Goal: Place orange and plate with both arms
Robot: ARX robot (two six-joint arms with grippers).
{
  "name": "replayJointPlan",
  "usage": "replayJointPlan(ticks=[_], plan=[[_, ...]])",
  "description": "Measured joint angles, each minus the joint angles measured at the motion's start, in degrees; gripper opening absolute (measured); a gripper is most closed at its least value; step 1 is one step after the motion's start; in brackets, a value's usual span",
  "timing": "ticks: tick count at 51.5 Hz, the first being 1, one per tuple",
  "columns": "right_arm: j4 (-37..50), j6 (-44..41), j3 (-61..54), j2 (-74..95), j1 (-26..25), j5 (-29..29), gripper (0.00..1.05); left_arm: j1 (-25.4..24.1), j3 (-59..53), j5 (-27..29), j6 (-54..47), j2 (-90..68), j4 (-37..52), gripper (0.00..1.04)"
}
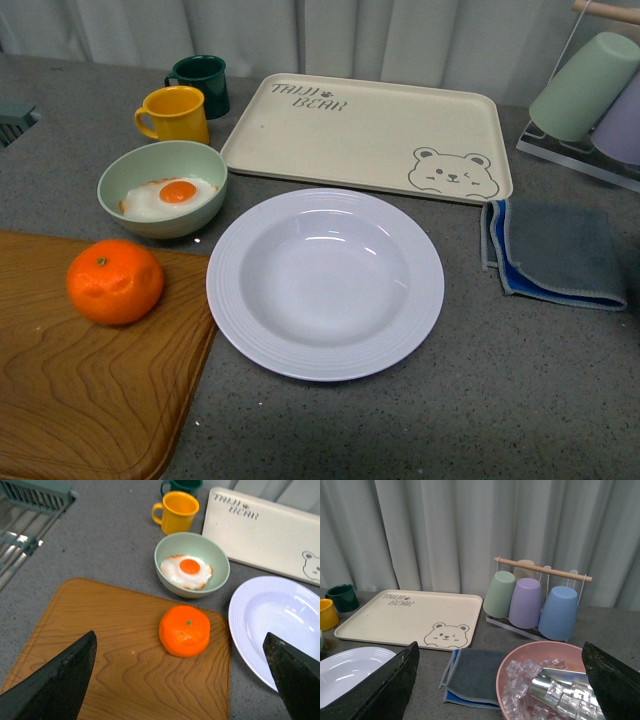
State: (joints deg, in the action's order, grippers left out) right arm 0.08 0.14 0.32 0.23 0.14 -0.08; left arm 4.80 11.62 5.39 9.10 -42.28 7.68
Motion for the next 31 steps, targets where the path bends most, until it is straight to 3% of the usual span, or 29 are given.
replayJointPlan(ticks=[20, 31], plan=[[0.0, 0.0, 0.0, 0.0, 0.0, 0.0, 0.95, -2.1, 11.4, -6.4, 0.3, -27.2, -0.6, 0.98], [0.0, 0.0, 0.0, 0.0, 0.0, 0.0, 0.95, 0.9, 14.4, -8.5, 0.0, -33.4, 0.1, 0.98]])
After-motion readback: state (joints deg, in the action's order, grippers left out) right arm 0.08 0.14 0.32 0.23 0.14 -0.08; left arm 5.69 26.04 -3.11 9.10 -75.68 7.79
